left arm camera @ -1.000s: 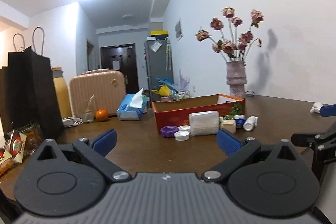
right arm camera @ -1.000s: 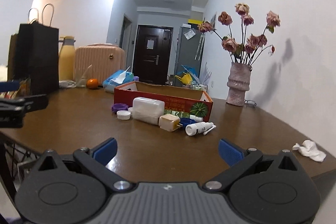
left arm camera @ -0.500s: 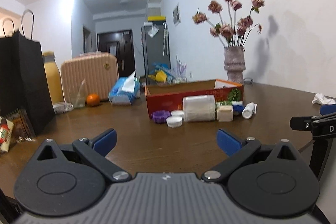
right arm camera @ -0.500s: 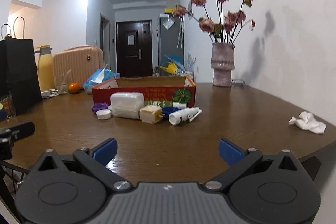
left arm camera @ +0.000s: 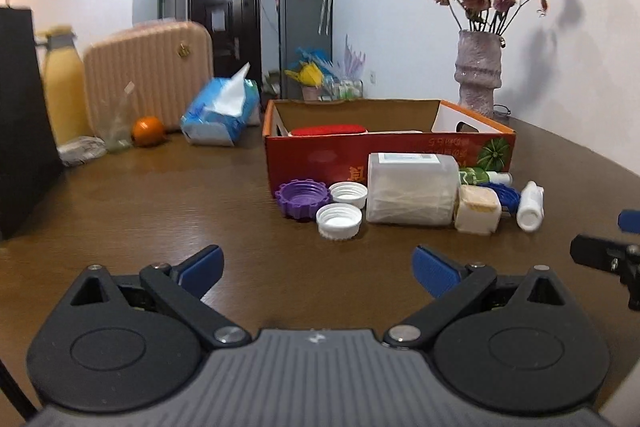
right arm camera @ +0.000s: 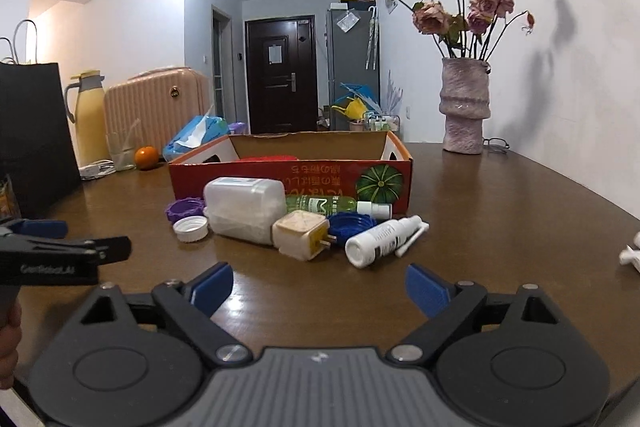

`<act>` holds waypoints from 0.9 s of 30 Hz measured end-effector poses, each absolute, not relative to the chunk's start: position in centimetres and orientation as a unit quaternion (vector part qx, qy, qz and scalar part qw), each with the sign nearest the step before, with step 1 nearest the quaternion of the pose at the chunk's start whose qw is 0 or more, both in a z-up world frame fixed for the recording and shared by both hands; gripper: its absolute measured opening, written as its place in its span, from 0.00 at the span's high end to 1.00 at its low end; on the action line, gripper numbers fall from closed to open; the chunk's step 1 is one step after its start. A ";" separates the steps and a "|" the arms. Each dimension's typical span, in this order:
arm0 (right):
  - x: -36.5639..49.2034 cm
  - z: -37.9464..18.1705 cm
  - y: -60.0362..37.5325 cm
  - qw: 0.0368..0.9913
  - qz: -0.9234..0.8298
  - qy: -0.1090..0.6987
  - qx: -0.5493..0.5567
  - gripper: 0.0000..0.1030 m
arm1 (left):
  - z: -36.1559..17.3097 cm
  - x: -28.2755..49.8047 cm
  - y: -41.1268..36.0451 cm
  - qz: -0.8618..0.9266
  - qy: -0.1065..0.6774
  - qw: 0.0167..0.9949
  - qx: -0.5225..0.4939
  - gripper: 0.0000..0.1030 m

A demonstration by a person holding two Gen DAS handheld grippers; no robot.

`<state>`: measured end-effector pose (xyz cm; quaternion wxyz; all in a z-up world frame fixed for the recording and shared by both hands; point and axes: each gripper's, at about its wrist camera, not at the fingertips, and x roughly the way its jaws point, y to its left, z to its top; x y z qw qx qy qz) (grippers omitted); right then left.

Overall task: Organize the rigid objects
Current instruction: 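Grasp the white bottle cap with the left gripper while the right grasps the beige plug adapter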

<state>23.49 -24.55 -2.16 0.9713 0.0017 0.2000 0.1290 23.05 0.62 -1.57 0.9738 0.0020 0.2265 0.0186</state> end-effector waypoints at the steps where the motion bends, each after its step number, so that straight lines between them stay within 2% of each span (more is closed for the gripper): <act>1: 24.3 -2.1 -24.6 0.970 0.127 0.205 0.001 0.10 | -1.5 24.1 0.9 0.021 0.228 0.973 -0.007 0.03; 3: 26.0 -2.1 -24.9 0.969 0.122 0.215 0.004 0.11 | -1.4 25.9 1.1 0.024 0.237 0.971 -0.014 0.12; 6: 28.6 -1.7 -25.4 0.967 0.124 0.220 0.009 0.19 | -1.4 28.6 1.3 0.015 0.251 0.968 -0.024 0.22; 9: 30.8 -1.8 -25.6 0.968 0.113 0.224 0.005 0.20 | -1.9 31.0 1.3 0.007 0.268 0.963 -0.031 0.27; 13: 33.2 -1.8 -25.8 0.965 0.122 0.228 0.034 0.28 | -2.9 32.9 1.2 -0.004 0.288 0.957 -0.042 0.32; 15: 33.8 -1.8 -25.1 0.963 0.150 0.222 0.029 0.28 | -3.3 33.3 1.2 -0.007 0.295 0.955 -0.043 0.36; 19: 35.0 -1.9 -22.2 0.953 0.210 0.210 -0.058 0.28 | -3.5 33.8 1.4 -0.020 0.303 0.952 -0.048 0.46; 21: 35.6 -2.0 -21.0 0.942 0.239 0.216 -0.097 0.29 | -3.6 34.1 1.6 -0.024 0.309 0.949 -0.053 0.54; 27: 36.8 -3.0 -19.0 0.920 0.282 0.239 -0.128 0.36 | -3.7 34.3 1.8 -0.030 0.314 0.947 -0.064 0.60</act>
